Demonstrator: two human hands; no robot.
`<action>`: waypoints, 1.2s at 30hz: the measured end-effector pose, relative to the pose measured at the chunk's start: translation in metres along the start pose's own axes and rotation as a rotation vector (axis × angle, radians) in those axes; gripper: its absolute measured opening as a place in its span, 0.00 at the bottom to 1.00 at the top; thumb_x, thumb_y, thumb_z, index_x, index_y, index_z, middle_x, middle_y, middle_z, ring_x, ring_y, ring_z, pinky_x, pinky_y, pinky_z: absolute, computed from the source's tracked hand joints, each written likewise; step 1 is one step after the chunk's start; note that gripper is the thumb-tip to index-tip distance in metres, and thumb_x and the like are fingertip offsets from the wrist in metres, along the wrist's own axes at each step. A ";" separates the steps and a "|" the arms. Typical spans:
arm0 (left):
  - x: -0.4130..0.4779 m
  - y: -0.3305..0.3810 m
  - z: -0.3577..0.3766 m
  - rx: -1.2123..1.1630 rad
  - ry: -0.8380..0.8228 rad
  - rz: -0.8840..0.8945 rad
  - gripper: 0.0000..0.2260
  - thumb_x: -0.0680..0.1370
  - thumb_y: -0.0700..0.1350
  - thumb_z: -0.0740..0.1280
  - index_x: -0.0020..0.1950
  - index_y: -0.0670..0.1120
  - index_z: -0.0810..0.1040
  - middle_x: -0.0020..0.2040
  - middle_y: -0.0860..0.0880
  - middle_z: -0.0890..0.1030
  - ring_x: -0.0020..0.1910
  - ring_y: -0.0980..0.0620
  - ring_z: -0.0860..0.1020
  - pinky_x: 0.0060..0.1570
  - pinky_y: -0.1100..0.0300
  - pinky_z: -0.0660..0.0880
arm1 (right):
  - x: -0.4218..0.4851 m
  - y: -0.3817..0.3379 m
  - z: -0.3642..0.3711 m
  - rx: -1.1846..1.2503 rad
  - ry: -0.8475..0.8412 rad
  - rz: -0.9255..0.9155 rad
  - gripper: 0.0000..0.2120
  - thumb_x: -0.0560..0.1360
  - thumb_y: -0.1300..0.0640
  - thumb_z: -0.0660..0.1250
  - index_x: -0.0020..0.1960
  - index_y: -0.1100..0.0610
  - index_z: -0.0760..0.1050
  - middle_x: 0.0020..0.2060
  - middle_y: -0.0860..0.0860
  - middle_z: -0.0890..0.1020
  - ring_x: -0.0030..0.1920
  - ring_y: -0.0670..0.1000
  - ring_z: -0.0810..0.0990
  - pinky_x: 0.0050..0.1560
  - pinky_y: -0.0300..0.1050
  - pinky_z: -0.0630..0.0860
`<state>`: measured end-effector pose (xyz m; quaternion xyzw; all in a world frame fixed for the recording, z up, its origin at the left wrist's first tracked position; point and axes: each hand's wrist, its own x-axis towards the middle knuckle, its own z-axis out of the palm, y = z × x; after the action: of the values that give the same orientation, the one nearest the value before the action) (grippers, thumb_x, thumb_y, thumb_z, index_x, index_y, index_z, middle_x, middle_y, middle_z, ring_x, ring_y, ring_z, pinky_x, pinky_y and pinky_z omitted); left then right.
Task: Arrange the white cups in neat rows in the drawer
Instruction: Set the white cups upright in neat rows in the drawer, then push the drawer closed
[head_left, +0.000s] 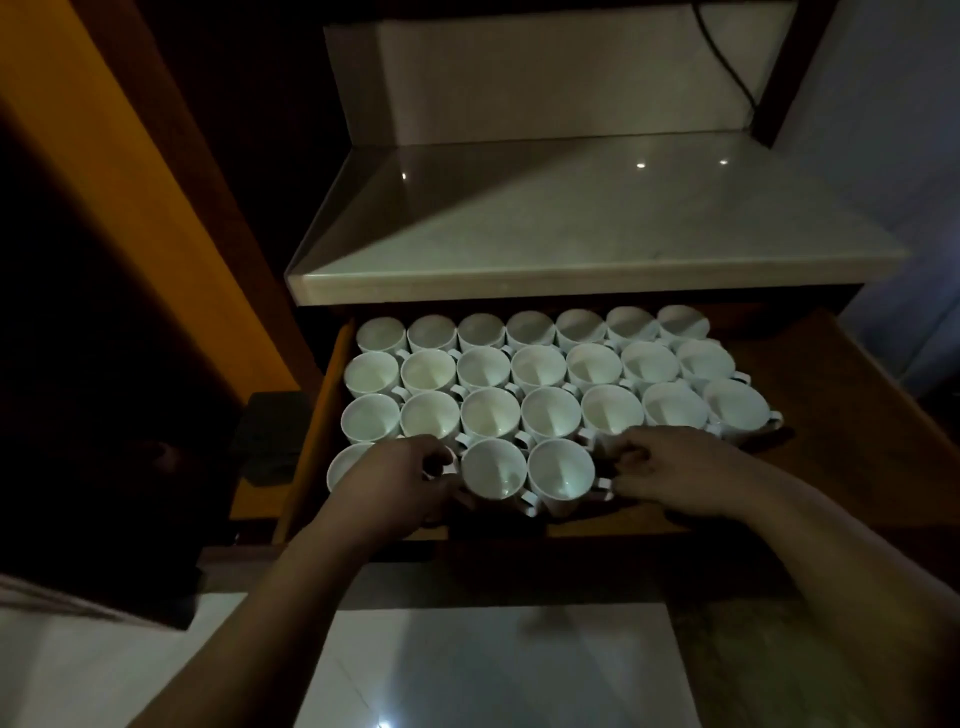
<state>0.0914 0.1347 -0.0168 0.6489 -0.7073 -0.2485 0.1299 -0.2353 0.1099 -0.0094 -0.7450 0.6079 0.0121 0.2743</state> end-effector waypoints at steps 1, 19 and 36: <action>-0.008 0.007 0.001 -0.014 0.023 -0.012 0.10 0.76 0.55 0.71 0.57 0.56 0.80 0.46 0.58 0.82 0.38 0.66 0.79 0.34 0.71 0.72 | -0.012 0.007 -0.006 0.063 0.014 0.016 0.17 0.75 0.39 0.71 0.62 0.41 0.75 0.55 0.39 0.82 0.53 0.40 0.80 0.53 0.42 0.78; -0.057 0.074 0.080 0.493 0.436 0.197 0.26 0.74 0.76 0.54 0.51 0.60 0.80 0.41 0.56 0.82 0.42 0.51 0.79 0.42 0.54 0.70 | -0.089 0.062 0.004 -0.319 0.385 -0.029 0.25 0.79 0.31 0.50 0.40 0.46 0.74 0.31 0.44 0.77 0.30 0.40 0.75 0.33 0.39 0.75; 0.099 0.073 0.047 0.557 0.398 0.129 0.33 0.73 0.78 0.46 0.48 0.57 0.81 0.39 0.56 0.79 0.41 0.54 0.77 0.44 0.54 0.70 | 0.055 0.079 -0.056 -0.299 0.451 0.016 0.22 0.79 0.32 0.47 0.53 0.37 0.77 0.37 0.43 0.82 0.39 0.47 0.80 0.40 0.45 0.78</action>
<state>-0.0070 0.0487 -0.0321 0.6493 -0.7482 0.0942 0.0988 -0.3104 0.0277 -0.0119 -0.7565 0.6508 -0.0622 0.0187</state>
